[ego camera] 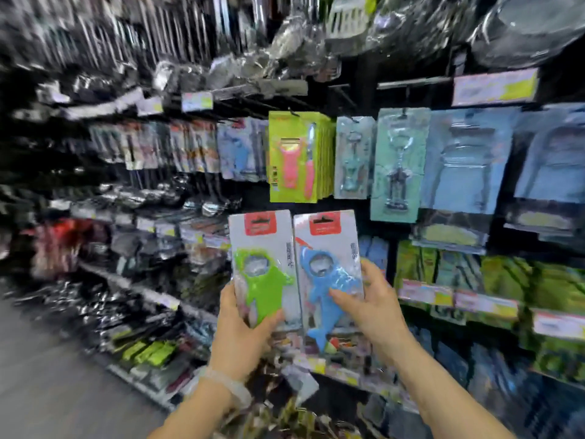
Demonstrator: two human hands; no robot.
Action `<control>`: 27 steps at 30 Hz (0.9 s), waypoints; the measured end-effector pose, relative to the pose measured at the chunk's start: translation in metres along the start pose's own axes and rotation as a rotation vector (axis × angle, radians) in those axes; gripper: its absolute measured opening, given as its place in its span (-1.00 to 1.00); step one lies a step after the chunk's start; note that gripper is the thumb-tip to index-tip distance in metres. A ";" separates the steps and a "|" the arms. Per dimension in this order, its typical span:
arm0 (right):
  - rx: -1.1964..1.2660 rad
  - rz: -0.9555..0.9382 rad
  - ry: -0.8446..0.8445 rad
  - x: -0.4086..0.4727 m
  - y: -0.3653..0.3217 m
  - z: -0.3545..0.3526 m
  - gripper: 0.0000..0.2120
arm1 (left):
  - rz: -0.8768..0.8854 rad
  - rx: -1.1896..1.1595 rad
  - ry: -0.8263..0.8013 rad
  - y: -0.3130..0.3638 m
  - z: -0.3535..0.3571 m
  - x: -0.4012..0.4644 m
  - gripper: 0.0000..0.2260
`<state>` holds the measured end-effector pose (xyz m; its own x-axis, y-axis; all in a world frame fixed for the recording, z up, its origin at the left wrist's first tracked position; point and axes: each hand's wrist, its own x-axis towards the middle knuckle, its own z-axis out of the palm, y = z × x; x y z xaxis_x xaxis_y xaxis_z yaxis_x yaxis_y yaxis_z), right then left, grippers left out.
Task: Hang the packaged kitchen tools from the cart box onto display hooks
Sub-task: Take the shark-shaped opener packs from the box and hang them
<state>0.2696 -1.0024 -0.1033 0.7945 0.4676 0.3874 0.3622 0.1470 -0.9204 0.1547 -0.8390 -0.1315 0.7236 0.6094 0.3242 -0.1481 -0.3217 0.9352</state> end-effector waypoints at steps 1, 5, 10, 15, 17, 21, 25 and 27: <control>0.010 -0.012 -0.016 0.015 0.003 0.018 -0.58 | 0.010 0.013 0.028 -0.004 -0.015 0.013 -0.32; 0.042 -0.048 -0.073 0.081 0.020 0.082 -0.56 | 0.041 0.054 0.101 -0.026 -0.066 0.080 -0.29; 0.096 -0.120 -0.073 0.172 0.023 0.150 -0.55 | 0.106 0.055 0.125 -0.028 -0.110 0.170 -0.42; 0.099 -0.110 -0.087 0.244 0.023 0.198 -0.53 | 0.105 0.006 0.158 -0.036 -0.145 0.247 -0.33; 0.082 -0.113 -0.088 0.265 0.022 0.214 -0.52 | 0.085 -0.025 0.167 -0.043 -0.157 0.269 -0.25; 0.108 -0.108 -0.069 0.300 0.029 0.242 -0.55 | 0.077 -0.049 0.180 -0.059 -0.177 0.308 -0.19; 0.068 -0.107 -0.006 0.326 0.040 0.271 -0.60 | 0.072 -0.101 0.156 -0.079 -0.200 0.352 -0.39; 0.046 -0.105 0.054 0.339 0.047 0.284 -0.61 | 0.075 -0.101 0.120 -0.088 -0.213 0.377 -0.38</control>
<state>0.4179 -0.5890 -0.0302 0.7788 0.4006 0.4827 0.4230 0.2327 -0.8757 0.2966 -0.4262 -0.0614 0.6228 0.6708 0.4028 -0.2703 -0.2987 0.9153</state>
